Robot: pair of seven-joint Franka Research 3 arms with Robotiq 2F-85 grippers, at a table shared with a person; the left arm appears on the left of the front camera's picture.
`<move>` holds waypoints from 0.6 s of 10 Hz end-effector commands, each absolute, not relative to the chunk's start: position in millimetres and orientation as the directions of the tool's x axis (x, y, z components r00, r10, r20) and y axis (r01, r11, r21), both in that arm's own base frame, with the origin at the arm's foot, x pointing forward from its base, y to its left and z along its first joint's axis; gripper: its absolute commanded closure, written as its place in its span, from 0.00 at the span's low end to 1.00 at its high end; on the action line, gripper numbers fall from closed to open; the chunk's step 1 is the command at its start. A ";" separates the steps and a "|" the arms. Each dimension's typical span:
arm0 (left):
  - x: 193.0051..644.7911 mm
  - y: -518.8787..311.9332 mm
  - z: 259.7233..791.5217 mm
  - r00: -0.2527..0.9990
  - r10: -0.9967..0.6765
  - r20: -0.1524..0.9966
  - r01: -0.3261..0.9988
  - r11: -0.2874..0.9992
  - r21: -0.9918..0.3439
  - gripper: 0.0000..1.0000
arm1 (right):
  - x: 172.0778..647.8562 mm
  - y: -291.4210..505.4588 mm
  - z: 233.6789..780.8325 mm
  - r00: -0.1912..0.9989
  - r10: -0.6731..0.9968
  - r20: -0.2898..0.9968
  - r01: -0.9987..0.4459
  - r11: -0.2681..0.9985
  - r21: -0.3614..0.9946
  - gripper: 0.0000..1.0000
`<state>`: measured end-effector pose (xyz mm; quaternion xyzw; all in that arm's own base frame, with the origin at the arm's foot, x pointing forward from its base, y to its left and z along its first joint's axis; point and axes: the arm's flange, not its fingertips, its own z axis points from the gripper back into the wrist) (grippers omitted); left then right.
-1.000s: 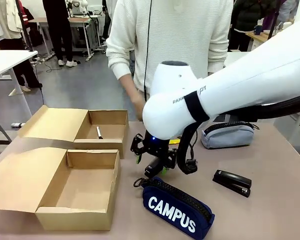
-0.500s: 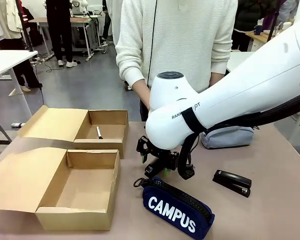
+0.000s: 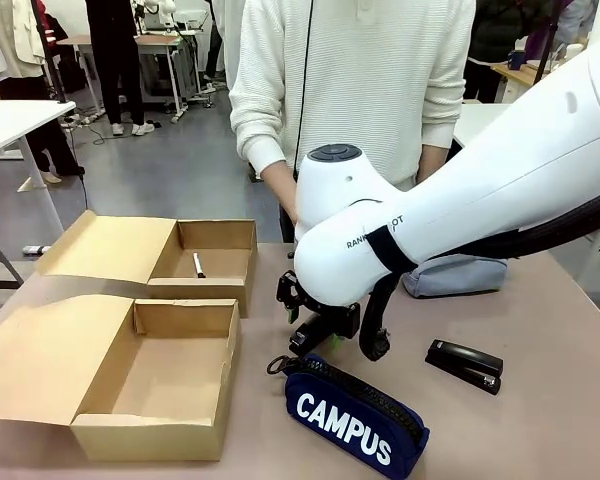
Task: Place items inside the box.
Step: Pick up a Pencil pouch or Stapler and place it inside the Mailer Box closest to the robot.
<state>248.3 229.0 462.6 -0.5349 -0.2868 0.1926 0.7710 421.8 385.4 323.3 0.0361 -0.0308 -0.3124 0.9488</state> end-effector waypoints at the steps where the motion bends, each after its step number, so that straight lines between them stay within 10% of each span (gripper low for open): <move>1: 248.2 228.6 462.9 0.754 0.604 0.257 0.040 0.348 -0.936 0.00 | 422.2 391.7 323.5 0.777 -0.624 0.083 0.618 0.781 0.089 0.00; 6: 248.2 228.6 462.9 0.754 0.604 0.257 0.040 0.348 -0.936 0.00 | 425.2 389.9 323.5 0.769 -0.632 0.099 0.625 0.775 0.092 0.00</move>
